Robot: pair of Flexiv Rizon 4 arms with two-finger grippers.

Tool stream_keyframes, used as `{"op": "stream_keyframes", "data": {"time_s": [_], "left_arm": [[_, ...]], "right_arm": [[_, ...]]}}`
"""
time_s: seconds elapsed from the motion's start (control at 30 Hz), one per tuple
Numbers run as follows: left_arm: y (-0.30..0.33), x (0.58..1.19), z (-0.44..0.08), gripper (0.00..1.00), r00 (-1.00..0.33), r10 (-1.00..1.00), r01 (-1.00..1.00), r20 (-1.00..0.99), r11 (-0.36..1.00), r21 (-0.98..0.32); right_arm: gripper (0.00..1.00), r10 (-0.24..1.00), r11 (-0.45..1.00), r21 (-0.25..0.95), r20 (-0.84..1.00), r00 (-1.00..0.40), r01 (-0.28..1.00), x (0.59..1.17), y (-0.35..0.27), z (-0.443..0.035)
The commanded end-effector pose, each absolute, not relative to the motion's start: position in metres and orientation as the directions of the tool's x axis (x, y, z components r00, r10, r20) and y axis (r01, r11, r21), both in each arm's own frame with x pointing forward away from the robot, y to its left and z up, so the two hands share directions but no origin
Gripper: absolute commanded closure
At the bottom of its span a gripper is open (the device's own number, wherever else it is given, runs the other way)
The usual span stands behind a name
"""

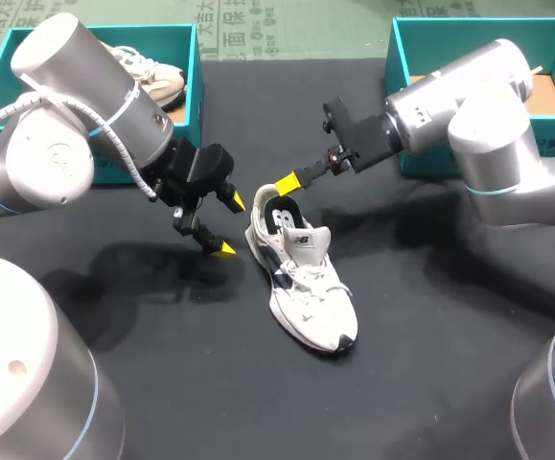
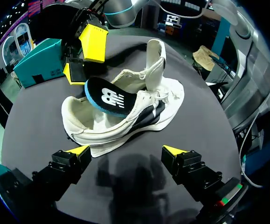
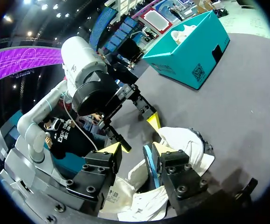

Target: Take the shoe out of the shoebox, open the shoe tongue, remove and reinsert the insole, then place the shoe into the shoebox

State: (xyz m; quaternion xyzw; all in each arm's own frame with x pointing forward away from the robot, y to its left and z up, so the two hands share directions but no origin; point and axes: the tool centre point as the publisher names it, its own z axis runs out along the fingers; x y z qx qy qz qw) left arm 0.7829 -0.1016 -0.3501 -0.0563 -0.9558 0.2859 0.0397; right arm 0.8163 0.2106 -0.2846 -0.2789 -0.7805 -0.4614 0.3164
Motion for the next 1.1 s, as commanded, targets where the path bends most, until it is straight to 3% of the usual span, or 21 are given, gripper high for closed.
{"op": "stream_keyframes", "data": {"time_s": [0.03,0.4,0.5,0.53,0.67,1.1], "left_arm": [[-0.102,0.782,-0.35,0.0,-0.991,0.13,0.085,0.044,0.831,-0.55],[-0.102,0.782,-0.35,0.0,-0.991,0.13,0.085,0.044,0.831,-0.55],[-0.102,0.782,-0.35,0.0,-0.991,0.13,0.085,0.044,0.831,-0.55],[-0.102,0.782,-0.35,0.0,-0.991,0.13,0.085,0.044,0.831,-0.55],[-0.102,0.782,-0.35,0.0,-0.991,0.13,0.085,0.044,0.831,-0.55],[-0.05,0.8,-0.298,0.0,-0.972,0.237,0.199,-0.008,0.797,-0.57]], "right_arm": [[0.54,0.211,0.429,0.52,0.737,-0.642,0.739,0.818,0.192,-0.268],[0.56,0.393,0.474,0.397,0.704,-0.592,0.786,0.839,0.174,-0.248],[0.74,0.433,0.478,0.371,0.689,-0.582,0.796,0.843,0.172,-0.243],[0.74,0.445,0.479,0.362,0.685,-0.577,0.799,0.844,0.171,-0.241],[1.0,0.504,0.473,0.331,0.658,-0.559,0.817,0.849,0.165,-0.234],[1.0,0.693,0.427,0.24,0.533,-0.486,0.872,0.853,0.16,-0.221]]}}
